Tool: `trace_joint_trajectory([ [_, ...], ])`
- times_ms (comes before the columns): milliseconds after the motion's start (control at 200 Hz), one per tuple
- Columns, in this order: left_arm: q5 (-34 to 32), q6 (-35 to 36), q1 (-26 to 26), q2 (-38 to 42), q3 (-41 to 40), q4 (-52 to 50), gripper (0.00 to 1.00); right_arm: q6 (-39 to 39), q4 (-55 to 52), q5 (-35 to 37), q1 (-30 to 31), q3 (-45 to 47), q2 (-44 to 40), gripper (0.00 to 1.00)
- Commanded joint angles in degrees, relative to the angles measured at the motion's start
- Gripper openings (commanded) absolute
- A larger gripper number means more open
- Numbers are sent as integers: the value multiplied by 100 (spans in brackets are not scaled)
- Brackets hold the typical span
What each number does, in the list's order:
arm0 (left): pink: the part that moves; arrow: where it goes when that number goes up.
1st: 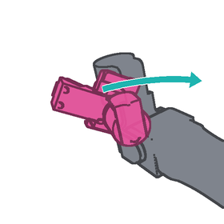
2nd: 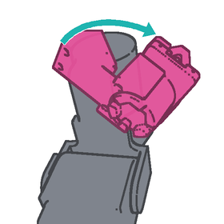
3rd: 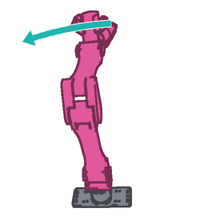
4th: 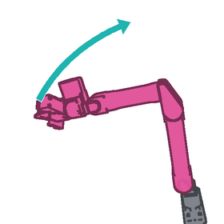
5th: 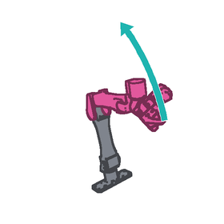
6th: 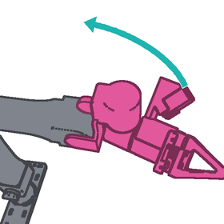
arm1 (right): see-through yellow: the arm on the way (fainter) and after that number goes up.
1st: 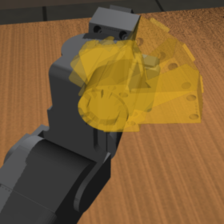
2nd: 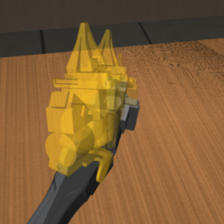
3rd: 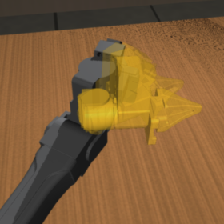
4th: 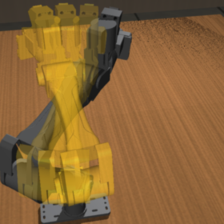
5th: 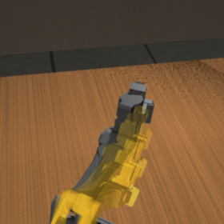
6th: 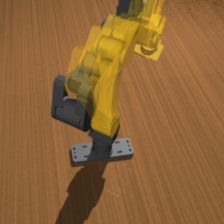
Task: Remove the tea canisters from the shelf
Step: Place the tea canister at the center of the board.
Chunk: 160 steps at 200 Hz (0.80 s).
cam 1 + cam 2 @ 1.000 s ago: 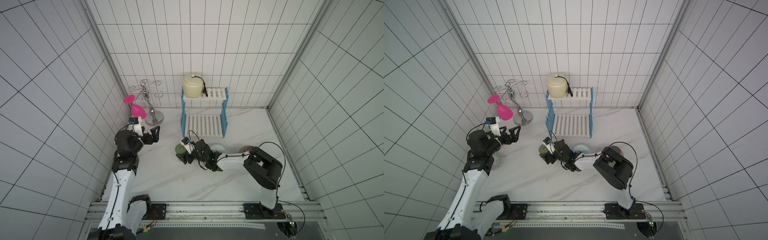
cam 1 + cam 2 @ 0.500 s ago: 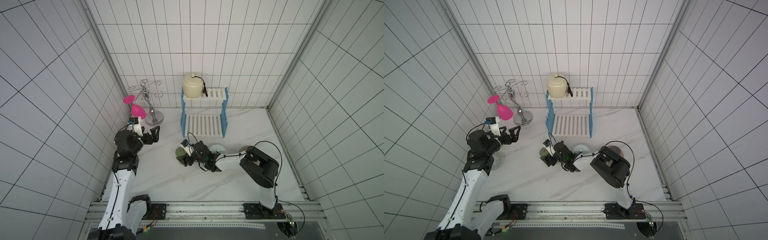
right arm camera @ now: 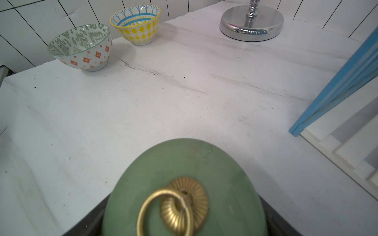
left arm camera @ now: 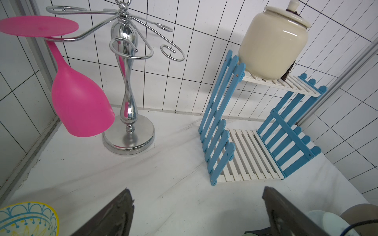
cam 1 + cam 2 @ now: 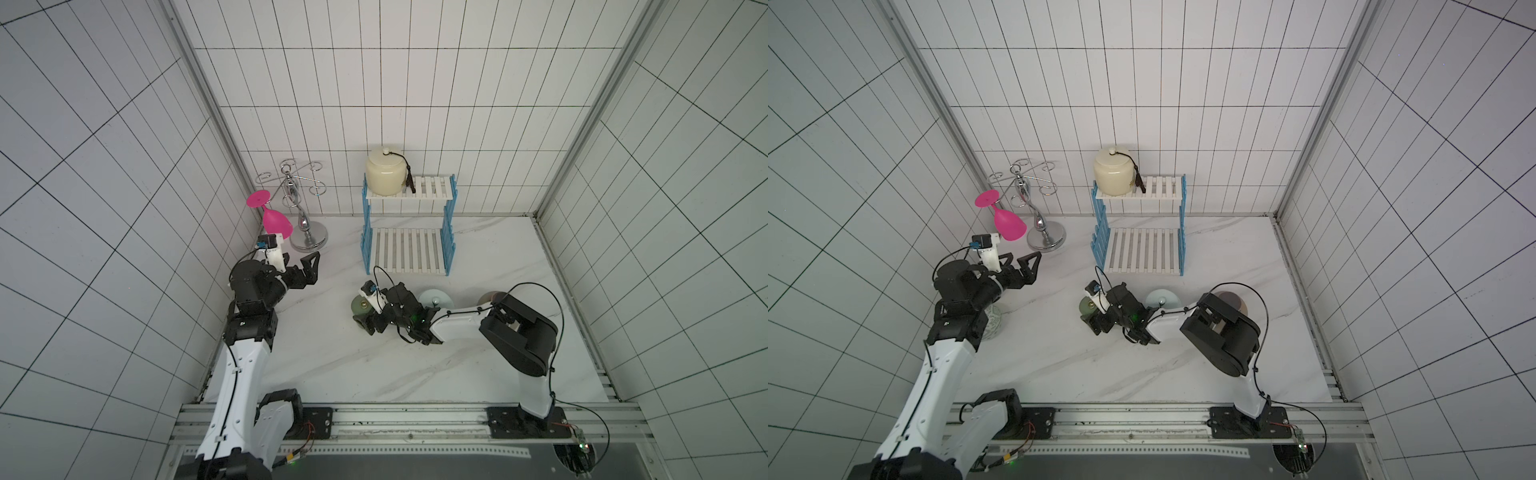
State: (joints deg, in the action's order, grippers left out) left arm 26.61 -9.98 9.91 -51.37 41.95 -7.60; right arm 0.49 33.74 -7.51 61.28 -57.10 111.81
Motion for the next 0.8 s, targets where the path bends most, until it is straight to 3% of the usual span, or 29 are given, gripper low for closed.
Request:
trace_joint_trajectory([
  [0,50,-41,37,75,12,1,99,-102,233,138,68,-99,-238,99],
  [455,177,9,46,28,296,-207,99,-410,-131,269,130,-142,-919,99],
  [795,-119,663,-351,-473,1779,-1635,99,-388,-848,251,57,-34,-2017,99],
])
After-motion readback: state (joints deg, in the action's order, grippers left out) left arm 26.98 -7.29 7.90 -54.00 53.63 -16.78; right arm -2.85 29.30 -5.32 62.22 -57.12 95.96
